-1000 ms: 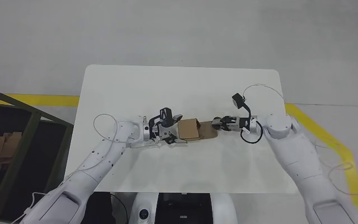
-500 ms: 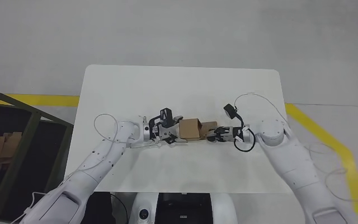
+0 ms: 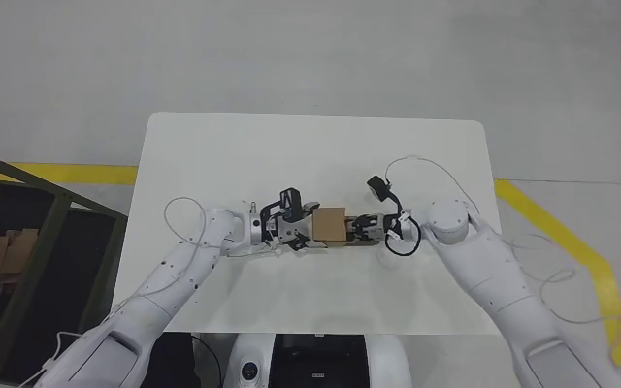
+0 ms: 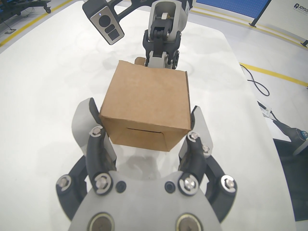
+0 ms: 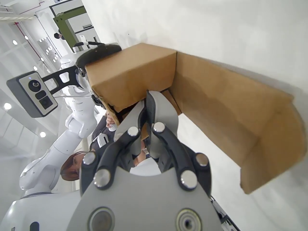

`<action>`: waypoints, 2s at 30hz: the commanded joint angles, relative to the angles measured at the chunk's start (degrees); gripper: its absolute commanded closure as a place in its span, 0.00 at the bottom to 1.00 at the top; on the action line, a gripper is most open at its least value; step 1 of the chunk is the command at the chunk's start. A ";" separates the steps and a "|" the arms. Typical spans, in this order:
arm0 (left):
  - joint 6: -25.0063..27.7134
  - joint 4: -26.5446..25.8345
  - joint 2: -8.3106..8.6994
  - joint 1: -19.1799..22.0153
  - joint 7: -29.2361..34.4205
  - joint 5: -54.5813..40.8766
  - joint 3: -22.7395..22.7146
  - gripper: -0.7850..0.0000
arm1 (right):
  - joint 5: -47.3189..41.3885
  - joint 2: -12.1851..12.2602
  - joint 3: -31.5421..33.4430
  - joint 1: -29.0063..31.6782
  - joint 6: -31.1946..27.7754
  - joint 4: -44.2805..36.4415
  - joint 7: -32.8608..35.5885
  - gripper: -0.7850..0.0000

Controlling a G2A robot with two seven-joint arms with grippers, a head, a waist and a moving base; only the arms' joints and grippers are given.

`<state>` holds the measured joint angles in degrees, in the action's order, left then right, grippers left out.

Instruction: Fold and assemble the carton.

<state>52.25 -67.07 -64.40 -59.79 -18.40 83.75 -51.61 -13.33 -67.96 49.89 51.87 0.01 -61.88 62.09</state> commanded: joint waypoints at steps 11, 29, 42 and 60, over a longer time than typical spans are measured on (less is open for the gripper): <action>0.47 0.70 -0.18 0.49 -0.23 -0.53 0.43 0.19 | 0.66 3.78 10.63 4.04 -2.76 -2.39 1.24 1.00; 0.53 0.80 0.05 0.28 -1.49 -0.31 0.03 0.18 | 10.85 7.05 16.83 12.58 4.13 -11.75 -4.49 0.75; 0.55 0.65 -0.02 0.35 -1.17 -0.67 0.24 0.17 | 15.98 7.35 15.43 14.52 -1.25 -15.58 -6.61 0.67; 0.80 0.58 0.09 0.10 -1.41 -0.97 0.07 0.18 | 17.65 6.78 12.36 13.34 -0.62 -15.69 -7.35 1.00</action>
<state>53.06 -66.46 -64.32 -59.66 -19.84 82.78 -51.53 4.41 -61.21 62.08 65.21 -0.55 -77.48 54.70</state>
